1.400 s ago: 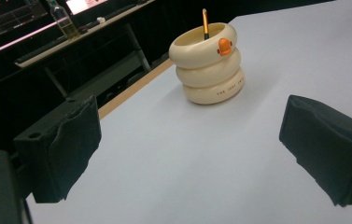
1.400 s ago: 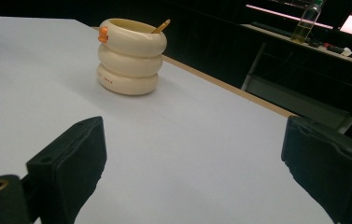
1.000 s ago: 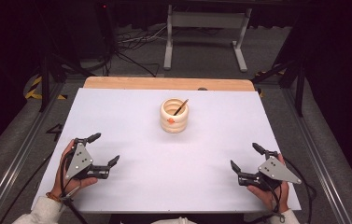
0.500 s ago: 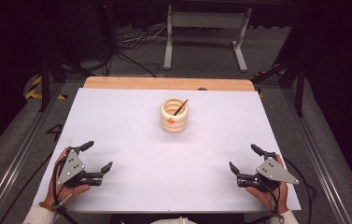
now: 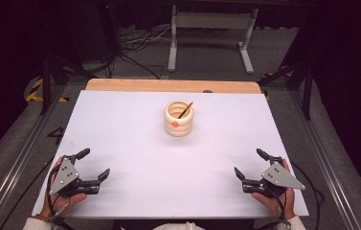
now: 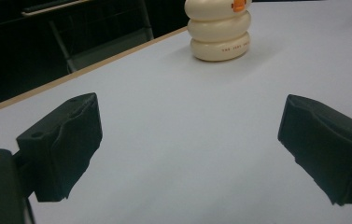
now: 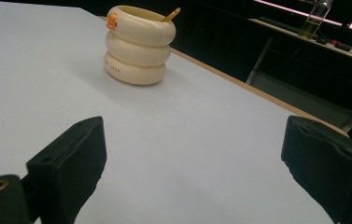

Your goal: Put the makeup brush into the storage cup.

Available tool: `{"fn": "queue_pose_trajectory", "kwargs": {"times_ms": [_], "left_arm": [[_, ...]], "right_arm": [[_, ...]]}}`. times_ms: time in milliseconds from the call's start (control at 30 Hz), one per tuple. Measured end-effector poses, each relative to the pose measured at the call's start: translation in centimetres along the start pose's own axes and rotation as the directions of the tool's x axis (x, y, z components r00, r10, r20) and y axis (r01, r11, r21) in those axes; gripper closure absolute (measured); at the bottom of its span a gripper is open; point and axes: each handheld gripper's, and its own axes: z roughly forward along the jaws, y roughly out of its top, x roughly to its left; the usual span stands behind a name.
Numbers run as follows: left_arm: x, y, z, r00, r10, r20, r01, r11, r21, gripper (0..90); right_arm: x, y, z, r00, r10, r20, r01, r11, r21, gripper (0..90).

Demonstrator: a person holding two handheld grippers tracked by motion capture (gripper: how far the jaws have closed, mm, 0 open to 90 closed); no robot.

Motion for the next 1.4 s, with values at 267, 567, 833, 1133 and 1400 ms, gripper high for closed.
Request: {"fn": "queue_pose_trajectory", "kwargs": {"times_ms": [267,567,833,1133,1400], "left_arm": [[-0.09,0.24,-0.19,0.9999,0.001,0.011,0.0,0.9998,-0.019,7.2],[-0.03,0.33,-0.16,0.9997,-0.014,0.019,0.014,0.9994,-0.032,7.3],[-0.01,0.38,-0.09,0.9995,-0.025,0.019,0.026,0.9992,-0.031,7.3],[0.07,0.37,-0.22,0.9996,-0.025,0.014,0.025,0.9991,-0.034,7.5],[0.06,0.39,-0.28,0.9997,-0.02,0.015,0.02,0.9991,-0.037,7.5]], "right_arm": [[0.33,0.17,-0.2,0.9999,-0.016,0.003,0.016,1.0,0.0,7.4],[0.36,0.17,-0.09,0.9999,-0.017,0.0,0.017,1.0,0.004,7.4],[0.31,0.25,-0.25,0.9999,-0.015,0.002,0.015,1.0,-0.004,7.6],[0.21,0.31,-0.19,0.9999,-0.015,0.001,0.015,1.0,-0.006,7.6],[0.24,0.27,-0.05,0.9998,-0.019,-0.002,0.019,1.0,-0.005,7.6]]}}
